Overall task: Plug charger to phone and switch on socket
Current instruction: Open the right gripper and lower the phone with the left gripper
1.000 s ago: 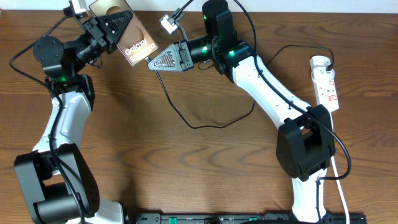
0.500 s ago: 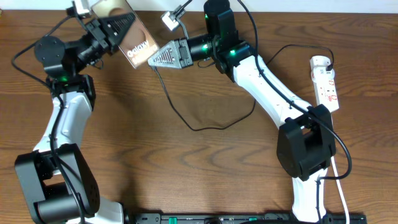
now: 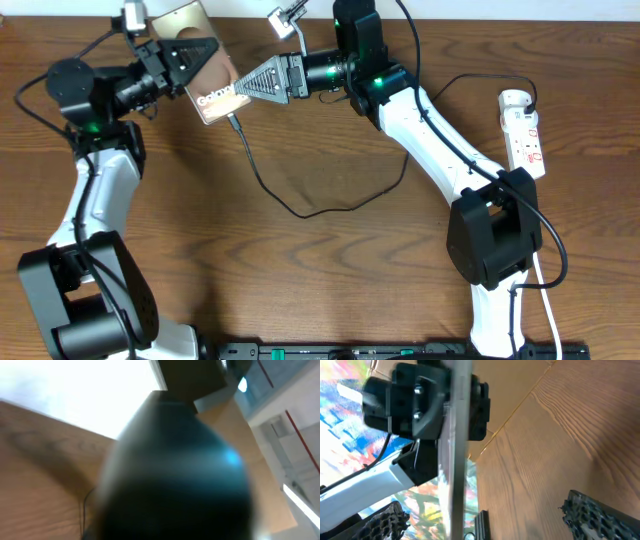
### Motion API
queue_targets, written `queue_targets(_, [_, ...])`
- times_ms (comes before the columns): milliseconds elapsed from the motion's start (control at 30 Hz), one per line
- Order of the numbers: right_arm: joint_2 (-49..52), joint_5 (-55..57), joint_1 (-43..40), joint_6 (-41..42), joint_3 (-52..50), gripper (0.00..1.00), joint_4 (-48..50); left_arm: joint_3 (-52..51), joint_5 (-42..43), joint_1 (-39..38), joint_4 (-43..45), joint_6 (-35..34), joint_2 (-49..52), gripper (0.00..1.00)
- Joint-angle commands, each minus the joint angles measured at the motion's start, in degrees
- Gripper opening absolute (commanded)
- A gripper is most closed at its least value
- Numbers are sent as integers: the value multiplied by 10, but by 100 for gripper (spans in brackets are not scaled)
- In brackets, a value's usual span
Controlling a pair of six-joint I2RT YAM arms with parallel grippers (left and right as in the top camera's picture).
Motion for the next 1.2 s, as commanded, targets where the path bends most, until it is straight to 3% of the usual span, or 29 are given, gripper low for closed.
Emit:
queue_targets(0, [-9, 16, -9, -12, 10, 99, -24, 5, 4, 36, -120, 109, -11, 7])
queue_targets(167, [-9, 108, -17, -96, 10, 99, -179, 5, -119, 60, -557, 436, -11, 7])
queue_targets(267, [-9, 152, -20, -148, 10, 99, -256, 5, -186, 54, -671, 529, -11, 7])
queue_targets(467, [-9, 239, -21, -221, 10, 99, -385, 5, -377, 24, -805, 595, -11, 7])
queue_targets(567, [-9, 283, -21, -244, 10, 99, -442, 5, -476, -7, -846, 609, -11, 7])
queue_targets(733, [-9, 352, -21, -271, 10, 99, -526, -17, -542, -51, -843, 610, -11, 7])
queue_targets(1033, [-9, 369, -21, -287, 10, 99, -553, -153, -503, -76, -714, 602, -11, 6])
queue_targets(1167, [-9, 369, -21, -287, 10, 99, -554, -159, -495, -76, -710, 602, -11, 7])
